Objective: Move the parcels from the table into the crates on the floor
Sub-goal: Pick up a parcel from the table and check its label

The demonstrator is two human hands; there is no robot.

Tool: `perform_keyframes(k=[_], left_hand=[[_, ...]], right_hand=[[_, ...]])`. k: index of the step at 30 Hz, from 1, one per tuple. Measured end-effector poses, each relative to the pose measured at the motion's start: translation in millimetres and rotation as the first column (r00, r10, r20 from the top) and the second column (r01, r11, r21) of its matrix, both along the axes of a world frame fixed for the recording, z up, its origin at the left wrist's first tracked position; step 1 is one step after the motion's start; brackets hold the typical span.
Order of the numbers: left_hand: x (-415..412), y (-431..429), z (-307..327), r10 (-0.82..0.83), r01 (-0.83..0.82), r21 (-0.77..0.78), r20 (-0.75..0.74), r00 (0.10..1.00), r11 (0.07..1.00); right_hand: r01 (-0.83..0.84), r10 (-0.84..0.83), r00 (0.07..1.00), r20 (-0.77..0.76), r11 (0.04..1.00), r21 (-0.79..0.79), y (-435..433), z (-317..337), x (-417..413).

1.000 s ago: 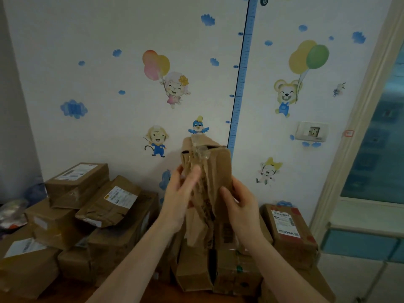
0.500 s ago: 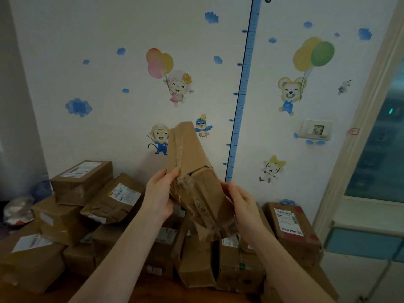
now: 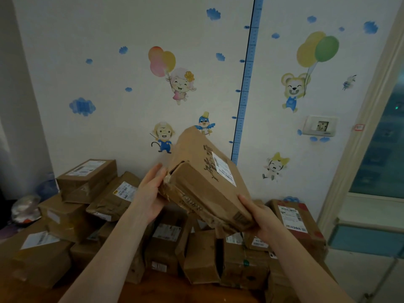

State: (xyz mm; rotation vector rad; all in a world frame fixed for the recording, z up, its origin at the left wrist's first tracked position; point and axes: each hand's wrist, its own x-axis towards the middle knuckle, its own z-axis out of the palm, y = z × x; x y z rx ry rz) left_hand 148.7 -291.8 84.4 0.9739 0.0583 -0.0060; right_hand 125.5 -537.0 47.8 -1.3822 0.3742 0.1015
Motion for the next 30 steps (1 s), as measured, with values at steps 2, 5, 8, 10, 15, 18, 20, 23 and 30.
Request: perform_keyframes(k=[2, 5, 8, 10, 15, 18, 20, 23, 30], left_hand=[[-1.5, 4.1, -0.3, -0.037, 0.041, 0.207, -0.022, 0.999, 0.977], [-4.5, 7.1, 0.1, -0.165, 0.204, 0.438, -0.125, 0.978, 0.876], [-7.3, 1.1, -4.7, -0.175, 0.225, 0.592, -0.141, 0.974, 0.774], [-8.7, -2.3, -9.8, -0.127, 0.171, 0.601, -0.115, 0.985, 0.781], [-4.1, 1.1, -24.3, -0.100, 0.140, 0.496, -0.106, 0.989, 0.857], [-2.2, 0.9, -32.1, -0.116, 0.161, 0.468, -0.125, 0.985, 0.869], [-0.2, 1.7, -36.3, -0.137, 0.183, 0.456, -0.131, 0.982, 0.871], [4.6, 4.8, -41.5, -0.186, 0.242, 0.452, -0.165, 0.969, 0.859], [5.2, -1.3, -60.4, -0.214, 0.332, 0.488, -0.281, 0.935, 0.808]], right_hand=[[0.044, -0.043, 0.998, 0.035, 0.999, -0.009, -1.1, -3.9, -1.6], [0.067, -0.062, 0.994, 0.089, 0.997, -0.044, -3.5, -10.2, -5.0], [0.080, -0.066, 0.987, 0.146, 0.992, -0.096, -3.0, -12.4, -5.9], [0.091, -0.069, 0.983, 0.168, 0.987, -0.129, -4.6, -13.7, -4.0], [0.137, -0.120, 0.974, 0.192, 0.988, -0.075, -7.9, -16.4, -0.3], [0.142, -0.128, 0.971, 0.203, 0.988, -0.056, -8.7, -17.2, 1.2], [0.141, -0.124, 0.969, 0.214, 0.988, -0.065, -9.5, -17.9, 0.3], [0.144, -0.125, 0.967, 0.220, 0.987, -0.070, -11.4, -19.2, -2.2], [0.186, -0.152, 0.964, 0.216, 0.972, -0.144, -16.8, -23.9, -7.5]])
